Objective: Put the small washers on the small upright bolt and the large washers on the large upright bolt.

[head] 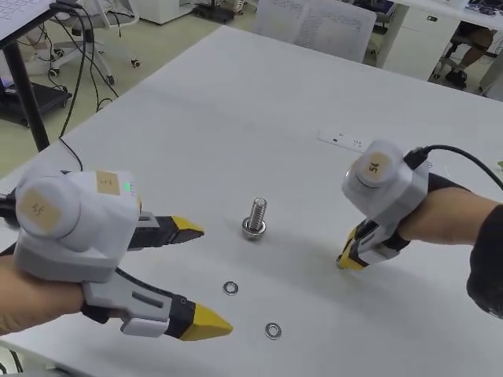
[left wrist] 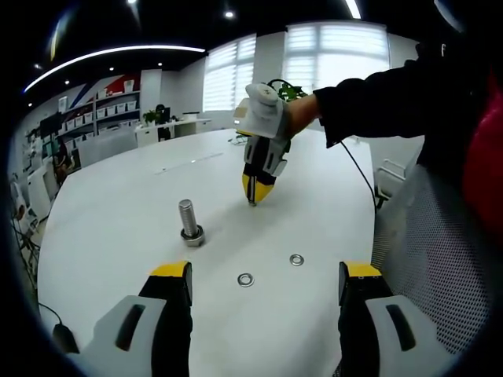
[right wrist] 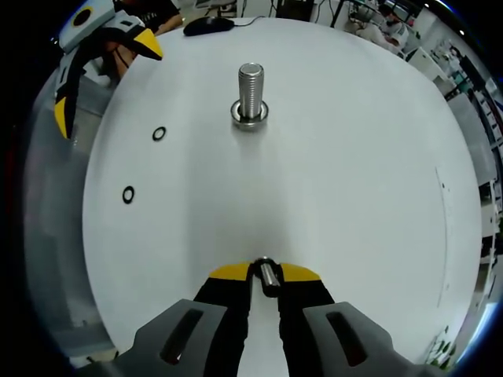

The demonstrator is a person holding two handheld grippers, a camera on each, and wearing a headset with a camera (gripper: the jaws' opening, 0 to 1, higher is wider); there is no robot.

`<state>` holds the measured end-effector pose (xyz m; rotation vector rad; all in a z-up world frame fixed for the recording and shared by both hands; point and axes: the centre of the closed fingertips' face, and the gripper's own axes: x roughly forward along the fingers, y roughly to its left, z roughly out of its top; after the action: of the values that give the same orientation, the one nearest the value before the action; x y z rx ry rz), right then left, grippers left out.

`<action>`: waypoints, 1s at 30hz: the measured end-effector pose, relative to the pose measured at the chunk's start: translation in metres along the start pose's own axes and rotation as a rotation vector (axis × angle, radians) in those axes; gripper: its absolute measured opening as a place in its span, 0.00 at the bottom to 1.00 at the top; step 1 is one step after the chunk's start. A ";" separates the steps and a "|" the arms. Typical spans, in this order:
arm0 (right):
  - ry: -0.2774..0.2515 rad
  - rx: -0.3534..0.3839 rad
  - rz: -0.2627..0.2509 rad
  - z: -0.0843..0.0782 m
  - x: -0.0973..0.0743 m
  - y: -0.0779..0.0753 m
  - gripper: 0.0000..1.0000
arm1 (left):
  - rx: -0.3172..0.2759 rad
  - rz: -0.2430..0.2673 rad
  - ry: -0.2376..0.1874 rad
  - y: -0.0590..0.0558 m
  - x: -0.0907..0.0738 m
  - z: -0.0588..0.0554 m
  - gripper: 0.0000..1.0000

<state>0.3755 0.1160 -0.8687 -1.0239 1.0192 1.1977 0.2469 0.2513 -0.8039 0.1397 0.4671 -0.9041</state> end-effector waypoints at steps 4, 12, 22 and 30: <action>0.000 -0.002 0.001 0.000 -0.001 0.002 0.14 | 0.001 -0.001 0.001 -0.001 0.000 0.000 0.76; -0.005 0.002 0.003 0.000 -0.002 0.004 0.15 | 0.001 0.000 0.002 -0.002 -0.001 0.000 0.76; -0.013 0.023 -0.010 -0.006 -0.007 -0.003 0.18 | 0.004 -0.001 0.002 -0.002 0.000 0.000 0.76; -0.015 0.040 -0.024 -0.015 -0.013 -0.007 0.19 | 0.008 -0.004 0.002 -0.002 0.000 0.001 0.76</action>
<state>0.3799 0.0980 -0.8588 -0.9918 1.0133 1.1595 0.2456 0.2501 -0.8033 0.1470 0.4653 -0.9096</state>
